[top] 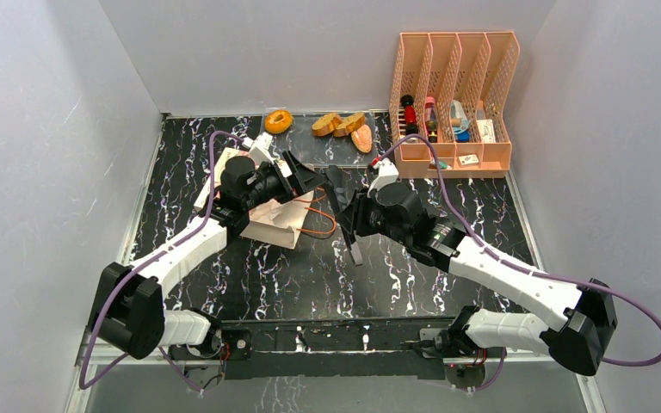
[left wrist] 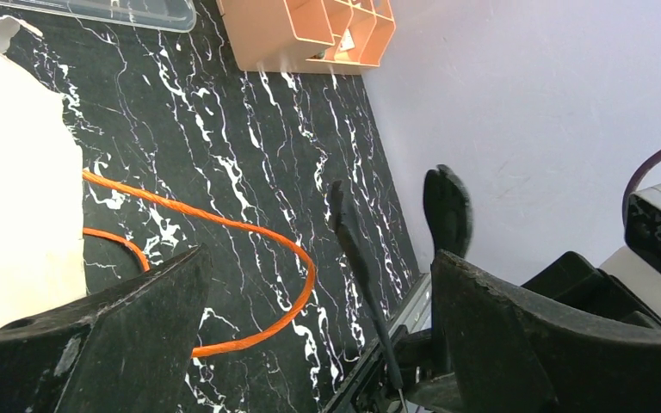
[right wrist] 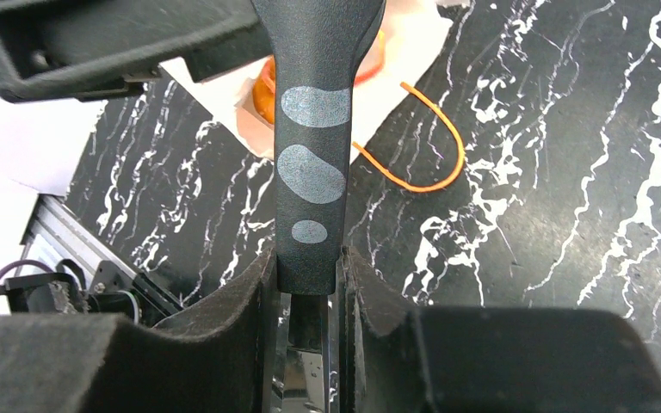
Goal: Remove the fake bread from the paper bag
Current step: Adjust the clamp.
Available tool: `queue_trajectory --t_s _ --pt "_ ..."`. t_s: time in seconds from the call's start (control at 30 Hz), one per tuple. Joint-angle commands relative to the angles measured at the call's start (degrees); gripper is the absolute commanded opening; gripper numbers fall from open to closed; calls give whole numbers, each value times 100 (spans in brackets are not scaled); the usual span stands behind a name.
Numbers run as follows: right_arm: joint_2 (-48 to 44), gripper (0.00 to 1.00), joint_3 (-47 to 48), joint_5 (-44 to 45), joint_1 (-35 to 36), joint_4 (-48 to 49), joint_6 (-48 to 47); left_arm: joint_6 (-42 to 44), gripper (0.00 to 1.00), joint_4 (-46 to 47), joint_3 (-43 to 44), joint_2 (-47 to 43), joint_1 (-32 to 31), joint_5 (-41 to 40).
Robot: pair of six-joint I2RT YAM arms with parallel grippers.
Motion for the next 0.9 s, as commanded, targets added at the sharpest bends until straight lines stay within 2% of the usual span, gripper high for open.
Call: queue_trajectory --t_s 0.0,0.33,0.53,0.6,0.63,0.67,0.7,0.73,0.77,0.87 --pt "-12 3 476 27 98 542 -11 -62 98 242 77 -18 -6 131" --pt "175 3 699 -76 237 707 -3 -131 98 461 56 143 -6 127" --pt "334 1 833 31 284 925 -71 -287 84 798 69 341 -6 412" --pt "377 0 886 112 297 1005 -103 -327 73 907 -16 342 -6 448" --pt "399 0 900 172 305 1041 -123 -359 66 966 -104 302 -6 392" --pt "399 0 908 221 306 1089 -141 -353 53 957 -140 233 -6 335" --pt "347 0 881 268 306 1209 -143 -342 48 919 -156 154 -6 245" --pt "277 0 846 346 313 1318 -135 -337 20 985 -177 131 -6 263" --pt "193 0 817 529 315 1381 -135 -328 0 973 -183 123 -6 256" --pt "-113 0 518 960 315 1640 -95 -241 0 799 -367 -134 7 -83"
